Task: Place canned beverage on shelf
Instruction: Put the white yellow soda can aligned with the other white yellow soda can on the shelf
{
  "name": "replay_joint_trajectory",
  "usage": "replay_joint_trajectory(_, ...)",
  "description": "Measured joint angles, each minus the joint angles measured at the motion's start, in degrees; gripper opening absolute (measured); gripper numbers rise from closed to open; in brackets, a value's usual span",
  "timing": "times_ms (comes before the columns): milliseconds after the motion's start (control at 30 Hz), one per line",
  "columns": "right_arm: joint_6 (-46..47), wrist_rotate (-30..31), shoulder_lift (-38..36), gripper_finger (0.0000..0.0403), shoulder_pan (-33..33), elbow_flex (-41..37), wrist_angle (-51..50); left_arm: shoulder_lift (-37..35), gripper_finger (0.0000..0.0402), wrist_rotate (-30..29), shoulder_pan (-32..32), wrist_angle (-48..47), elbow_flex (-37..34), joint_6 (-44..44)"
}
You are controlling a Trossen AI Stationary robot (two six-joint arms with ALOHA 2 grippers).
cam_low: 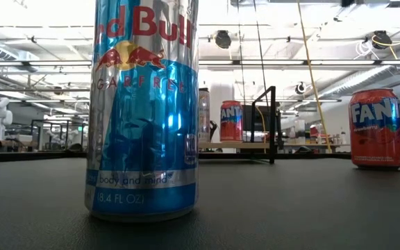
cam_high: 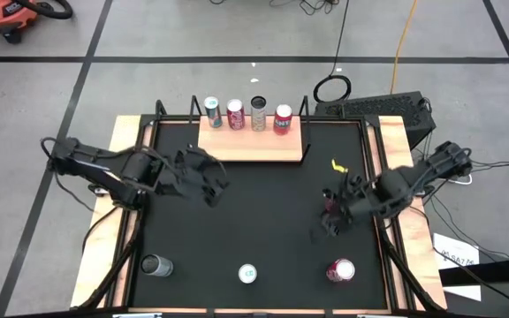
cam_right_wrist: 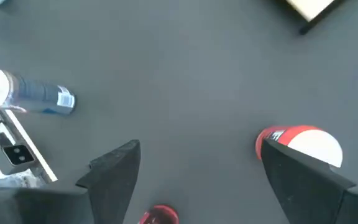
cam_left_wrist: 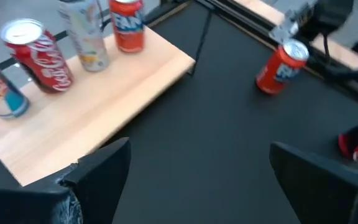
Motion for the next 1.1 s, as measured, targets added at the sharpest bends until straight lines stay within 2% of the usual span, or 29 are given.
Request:
replay_joint_trajectory(100, 3.07, 0.01, 0.0, 0.0319, 3.46, -2.87, 5.17, 1.65, 0.038, -0.31, -1.72, -0.25, 0.0, 0.09)
replay_joint_trajectory(200, 2.65, 0.77, 0.11, 0.0319, 6.3, -5.21, 15.02, 2.18, 0.038, 0.8, -2.55, -0.43, 0.0, 1.08)
replay_joint_trajectory(300, 2.24, 5.57, 0.65, 0.0319, 7.43, -7.1, 25.37, 1.76, 0.038, 4.21, -3.42, -2.59, 0.04, 1.26)
replay_joint_trajectory(433, 3.0, 10.69, 2.59, 0.0319, 6.54, -7.6, 32.12, -0.5, 0.038, 12.01, -6.59, -11.24, 0.1, -7.08)
replay_joint_trajectory(567, 4.02, 10.78, 5.03, 0.0319, 5.26, -7.6, 34.77, -0.99, 0.038, 19.68, -14.75, -19.31, 0.11, -16.38)
replay_joint_trajectory(700, 7.56, 10.55, 7.32, 0.0319, 4.67, -7.62, 35.71, -1.08, 0.038, 26.28, -25.46, -22.49, 0.11, -23.51)
replay_joint_trajectory(900, 12.47, 10.92, 9.86, 0.0319, 6.79, -7.62, 38.68, -1.05, 0.038, 27.0, -37.16, -24.38, 0.11, -32.56)
replay_joint_trajectory(1100, 15.55, 14.12, 11.84, 0.0319, 8.53, -7.62, 40.58, -0.07, 0.038, 25.06, -44.07, -24.3, 0.11, -34.5)
